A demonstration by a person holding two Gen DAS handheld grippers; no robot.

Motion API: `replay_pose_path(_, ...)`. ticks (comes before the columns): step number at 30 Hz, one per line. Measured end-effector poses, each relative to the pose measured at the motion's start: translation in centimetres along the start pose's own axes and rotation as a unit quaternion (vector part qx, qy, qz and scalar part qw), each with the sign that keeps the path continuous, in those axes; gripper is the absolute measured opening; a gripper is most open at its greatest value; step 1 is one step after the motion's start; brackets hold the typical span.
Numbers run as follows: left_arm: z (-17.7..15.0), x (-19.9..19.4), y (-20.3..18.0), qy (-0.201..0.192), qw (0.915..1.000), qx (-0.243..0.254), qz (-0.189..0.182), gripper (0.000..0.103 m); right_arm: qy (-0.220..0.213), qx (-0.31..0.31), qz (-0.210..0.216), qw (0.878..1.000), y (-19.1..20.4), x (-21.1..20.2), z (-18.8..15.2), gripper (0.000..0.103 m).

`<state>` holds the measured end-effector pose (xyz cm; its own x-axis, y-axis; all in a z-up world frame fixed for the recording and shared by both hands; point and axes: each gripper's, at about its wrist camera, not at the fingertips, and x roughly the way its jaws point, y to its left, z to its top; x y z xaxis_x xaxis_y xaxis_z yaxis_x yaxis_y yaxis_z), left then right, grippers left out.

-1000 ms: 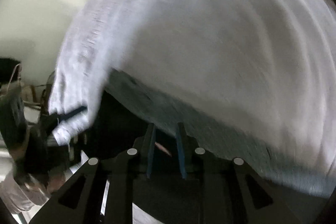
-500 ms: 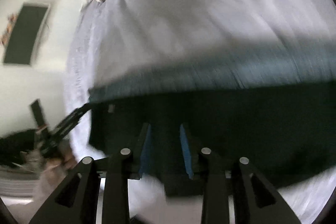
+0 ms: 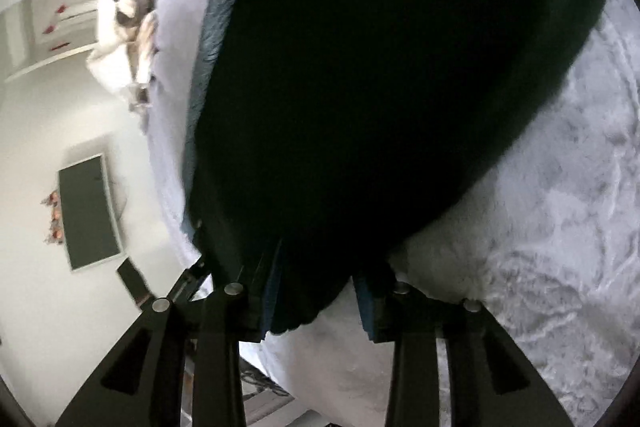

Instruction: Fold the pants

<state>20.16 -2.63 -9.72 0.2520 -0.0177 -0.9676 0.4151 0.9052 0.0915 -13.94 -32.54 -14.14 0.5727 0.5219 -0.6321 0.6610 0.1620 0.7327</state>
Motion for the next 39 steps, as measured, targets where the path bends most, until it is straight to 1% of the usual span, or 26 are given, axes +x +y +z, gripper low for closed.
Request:
replay_pose_path(2, 0.3, 0.2, -0.4, 0.000, 1.0000, -0.001, 0.001, 0.087, -0.011, -0.040, -0.019, 0.999, 1.2, -1.3, -0.3, 0.017)
replay_pose_path(3, 0.5, 0.4, -0.9, -0.002, 1.0000, -0.001, 0.004, 0.091, -0.015, -0.057, -0.033, 0.998, 1.6, -1.7, -0.8, 0.017)
replay_pose_path(4, 0.5, 0.3, -1.1, -0.004, 1.0000, 0.000, 0.009, 0.093, -0.016, -0.064, -0.047, 0.997, 1.6, -1.8, -0.9, 0.017)
replay_pose_path(5, 0.6, 0.7, -1.5, -0.004, 0.9999, 0.002, 0.010, 0.095, -0.013, -0.069, -0.076, 0.995, 1.0, -1.7, -1.0, 0.017)
replay_pose_path(6, 0.7, 1.3, -2.1, -0.002, 0.9999, 0.002, 0.013, 0.097, -0.009, -0.065, -0.088, 0.994, 0.3, -1.7, -1.0, 0.017)
replay_pose_path(8, 0.9, 0.8, -2.1, 0.009, 0.9999, -0.004, 0.012, 0.096, -0.010, -0.058, -0.092, 0.994, 0.2, -2.1, -1.0, 0.024)
replay_pose_path(10, 0.8, 0.0, -2.4, 0.011, 0.9998, -0.001, 0.017, 0.096, -0.015, -0.079, -0.115, 0.990, 1.0, -3.2, -1.2, 0.028)
replay_pose_path(11, 0.7, -0.6, -2.6, 0.008, 0.9998, 0.004, 0.019, 0.096, -0.022, -0.095, -0.127, 0.987, 1.4, -4.5, -1.2, 0.028)
replay_pose_path(13, 0.5, -1.6, -3.2, 0.001, 0.9998, 0.011, 0.019, 0.096, -0.046, -0.105, -0.139, 0.984, 1.6, -7.0, -1.0, 0.029)
replay_pose_path(15, 0.2, -2.8, -4.7, -0.007, 0.9998, 0.017, 0.007, 0.096, -0.094, -0.087, -0.143, 0.981, 0.8, -10.7, 0.2, 0.033)
replay_pose_path(16, 0.1, -3.2, -5.8, -0.011, 0.9997, 0.021, -0.002, 0.096, -0.118, -0.070, -0.143, 0.980, 0.0, -12.5, 1.0, 0.038)
replay_pose_path(17, 0.0, -3.7, -7.6, -0.014, 0.9993, 0.029, -0.016, 0.096, -0.140, -0.050, -0.142, 0.979, -0.7, -14.2, 1.9, 0.042)
replay_pose_path(19, -0.1, -3.8, -9.9, -0.014, 0.9984, 0.042, -0.035, 0.096, -0.173, -0.013, -0.141, 0.975, -2.1, -16.4, 3.6, 0.043)
replay_pose_path(21, -0.4, -3.6, -13.1, -0.008, 0.9967, 0.059, -0.054, 0.096, -0.210, 0.021, -0.148, 0.966, -3.5, -18.8, 5.3, 0.043)
replay_pose_path(22, -0.7, -3.3, -15.2, -0.002, 0.9954, 0.069, -0.066, 0.096, -0.227, 0.033, -0.161, 0.960, -4.0, -19.9, 6.1, 0.043)
replay_pose_path(23, -0.8, -3.0, -16.2, 0.003, 0.9946, 0.074, -0.072, 0.096, -0.245, 0.046, -0.178, 0.952, -4.8, -21.1, 7.1, 0.043)
replay_pose_path(24, -1.1, -2.8, -17.4, 0.008, 0.9938, 0.081, -0.076, 0.096, -0.259, 0.055, -0.186, 0.946, -5.7, -22.1, 8.0, 0.043)
replay_pose_path(26, -1.7, -1.3, -19.4, 0.029, 0.9928, 0.094, -0.068, 0.096, -0.296, 0.080, -0.197, 0.931, -7.2, -24.6, 9.9, 0.043)
replay_pose_path(29, -2.0, -0.7, -20.3, 0.025, 0.9940, 0.096, -0.047, 0.096, -0.332, 0.115, -0.185, 0.918, -9.5, -27.6, 12.3, 0.043)
replay_pose_path(31, -2.0, -0.7, -20.6, 0.025, 0.9943, 0.095, -0.043, 0.096, -0.339, 0.126, -0.170, 0.916, -10.8, -28.7, 13.7, 0.043)
replay_pose_path(33, -2.1, -0.8, -21.1, 0.026, 0.9944, 0.094, -0.040, 0.096, -0.336, 0.128, -0.157, 0.920, -11.3, -28.9, 15.1, 0.043)
replay_pose_path(34, -1.9, -0.6, -21.0, 0.028, 0.9945, 0.093, -0.039, 0.096, -0.327, 0.129, -0.152, 0.924, -11.4, -28.6, 15.7, 0.041)
replay_pose_path(35, -1.9, -0.6, -21.1, 0.029, 0.9946, 0.092, -0.038, 0.096, -0.317, 0.130, -0.150, 0.927, -11.4, -28.3, 16.2, 0.018)
replay_pose_path(36, -1.8, -0.6, -21.1, 0.030, 0.9948, 0.090, -0.037, 0.096, -0.308, 0.129, -0.157, 0.929, -11.4, -28.1, 16.4, 0.012)
replay_pose_path(38, -1.8, -0.4, -21.1, 0.031, 0.9951, 0.087, -0.036, 0.096, -0.300, 0.111, -0.177, 0.931, -11.0, -27.9, 16.6, 0.007)
replay_pose_path(39, -1.9, -0.4, -21.3, 0.030, 0.9951, 0.087, -0.035, 0.096, -0.296, 0.100, -0.196, 0.930, -10.9, -27.8, 16.7, 0.007)
